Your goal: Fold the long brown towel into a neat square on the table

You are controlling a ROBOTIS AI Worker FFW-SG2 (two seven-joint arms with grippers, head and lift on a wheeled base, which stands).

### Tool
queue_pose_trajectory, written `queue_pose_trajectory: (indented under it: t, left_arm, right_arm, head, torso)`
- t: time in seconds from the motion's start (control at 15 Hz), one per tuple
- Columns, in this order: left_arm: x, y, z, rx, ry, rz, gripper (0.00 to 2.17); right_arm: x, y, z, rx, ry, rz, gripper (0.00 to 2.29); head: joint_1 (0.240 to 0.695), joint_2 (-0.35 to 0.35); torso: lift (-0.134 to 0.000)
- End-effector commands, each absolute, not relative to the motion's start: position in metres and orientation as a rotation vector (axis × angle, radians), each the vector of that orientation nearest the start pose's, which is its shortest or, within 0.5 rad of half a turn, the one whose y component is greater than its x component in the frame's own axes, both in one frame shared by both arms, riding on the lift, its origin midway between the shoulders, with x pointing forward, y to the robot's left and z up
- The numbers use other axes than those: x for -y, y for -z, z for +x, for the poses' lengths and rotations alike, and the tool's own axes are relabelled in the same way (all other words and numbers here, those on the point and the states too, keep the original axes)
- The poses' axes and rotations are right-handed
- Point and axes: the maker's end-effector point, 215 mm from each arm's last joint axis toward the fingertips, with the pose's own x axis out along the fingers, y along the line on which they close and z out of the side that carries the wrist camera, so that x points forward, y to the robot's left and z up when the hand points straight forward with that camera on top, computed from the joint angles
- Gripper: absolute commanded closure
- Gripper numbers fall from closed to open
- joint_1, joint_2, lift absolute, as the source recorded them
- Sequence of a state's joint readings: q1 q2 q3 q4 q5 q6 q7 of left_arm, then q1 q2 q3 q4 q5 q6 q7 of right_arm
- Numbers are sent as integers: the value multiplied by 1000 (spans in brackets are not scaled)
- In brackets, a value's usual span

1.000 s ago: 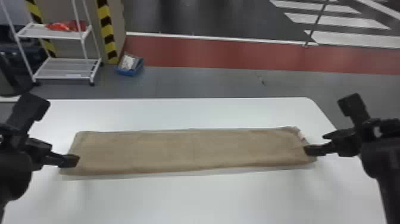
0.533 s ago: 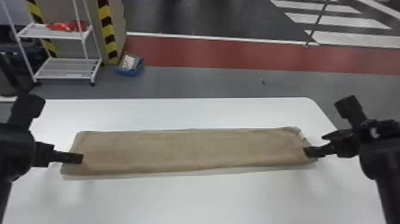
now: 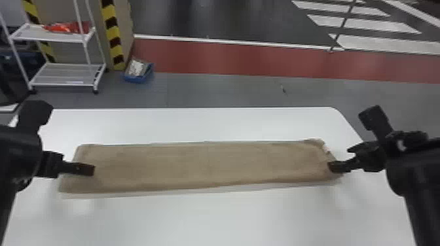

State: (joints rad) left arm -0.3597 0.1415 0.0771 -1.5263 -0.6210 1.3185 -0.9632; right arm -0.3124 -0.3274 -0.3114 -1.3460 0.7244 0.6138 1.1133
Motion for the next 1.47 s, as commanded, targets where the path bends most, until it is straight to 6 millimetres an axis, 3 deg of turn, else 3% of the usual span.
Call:
queue_pose_trajectory:
  t: [0.0, 0.2, 0.4, 0.53, 0.67, 1.0, 1.4]
  left_arm:
    - [-313, 460, 532, -1071, 249, -42, 346]
    - [-303, 456, 532, -1065, 290, -68, 724]
    - [-297, 455, 527, -1070, 322, -116, 1436]
    - [-298, 453, 527, -1064, 323, -120, 1440]
    - [-304, 448, 526, -1057, 302, -147, 2094]
    - [-319, 432, 516, -1009, 318, -178, 2142]
    - [-394, 403, 505, -952, 227, -194, 2142]
  right_arm:
    - [477, 437, 544, -883, -324, -364, 113]
    - [478, 437, 544, -883, -323, -365, 113]
    - [476, 437, 544, -883, -326, -364, 113]
    - [478, 437, 544, -884, -323, -366, 113]
    - [477, 437, 544, -884, -324, -365, 113]
    - [480, 440, 540, -887, -320, -356, 113]
    - [476, 444, 538, -887, -326, -349, 117]
  head:
    - [695, -158]
    - [695, -168]
    - [695, -179]
    - [695, -183]
    - [695, -184]
    - [695, -180]
    - [695, -134]
  torso:
    - [-124]
    - [-124]
    - [-124]
    - [-124]
    - [-124]
    - [-124]
    - [-124]
